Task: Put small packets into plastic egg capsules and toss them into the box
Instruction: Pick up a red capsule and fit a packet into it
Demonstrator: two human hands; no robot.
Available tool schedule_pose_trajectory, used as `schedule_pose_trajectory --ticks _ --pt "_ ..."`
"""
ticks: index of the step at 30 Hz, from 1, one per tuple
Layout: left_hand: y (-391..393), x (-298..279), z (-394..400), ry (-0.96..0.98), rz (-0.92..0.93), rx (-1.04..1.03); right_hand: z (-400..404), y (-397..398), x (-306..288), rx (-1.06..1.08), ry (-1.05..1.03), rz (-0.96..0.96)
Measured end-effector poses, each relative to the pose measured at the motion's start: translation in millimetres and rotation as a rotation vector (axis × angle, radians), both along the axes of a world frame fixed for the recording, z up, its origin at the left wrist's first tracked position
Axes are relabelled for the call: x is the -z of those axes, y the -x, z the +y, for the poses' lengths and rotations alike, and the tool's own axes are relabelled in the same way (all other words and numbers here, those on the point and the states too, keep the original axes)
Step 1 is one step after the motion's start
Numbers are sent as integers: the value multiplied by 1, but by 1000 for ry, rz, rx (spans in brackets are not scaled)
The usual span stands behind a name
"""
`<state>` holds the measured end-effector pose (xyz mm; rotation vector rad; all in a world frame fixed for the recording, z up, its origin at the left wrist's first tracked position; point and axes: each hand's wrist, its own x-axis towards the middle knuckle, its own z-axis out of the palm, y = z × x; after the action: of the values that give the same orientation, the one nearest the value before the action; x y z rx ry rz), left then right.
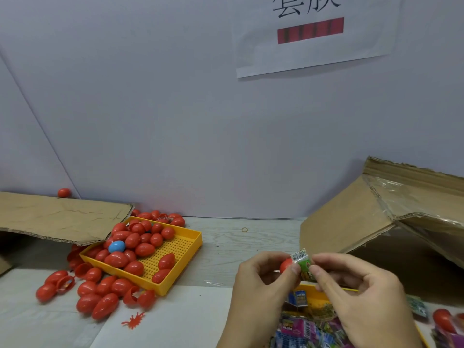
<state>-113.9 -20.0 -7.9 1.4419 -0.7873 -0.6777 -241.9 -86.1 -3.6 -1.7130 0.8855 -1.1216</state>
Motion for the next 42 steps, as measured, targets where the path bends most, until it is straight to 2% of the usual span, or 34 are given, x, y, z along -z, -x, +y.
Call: schedule_pose_trajectory --ticks 9,17,42 --pt "3 -4 2 24 -105 21 -6 1 -7 -85 -227 -44" --pt "4 -7 5 40 -151 53 -8 1 -9 -139 -342 -122" --pt "3 -3 6 -1 -205 74 -9 3 -9 -170 -280 -113"
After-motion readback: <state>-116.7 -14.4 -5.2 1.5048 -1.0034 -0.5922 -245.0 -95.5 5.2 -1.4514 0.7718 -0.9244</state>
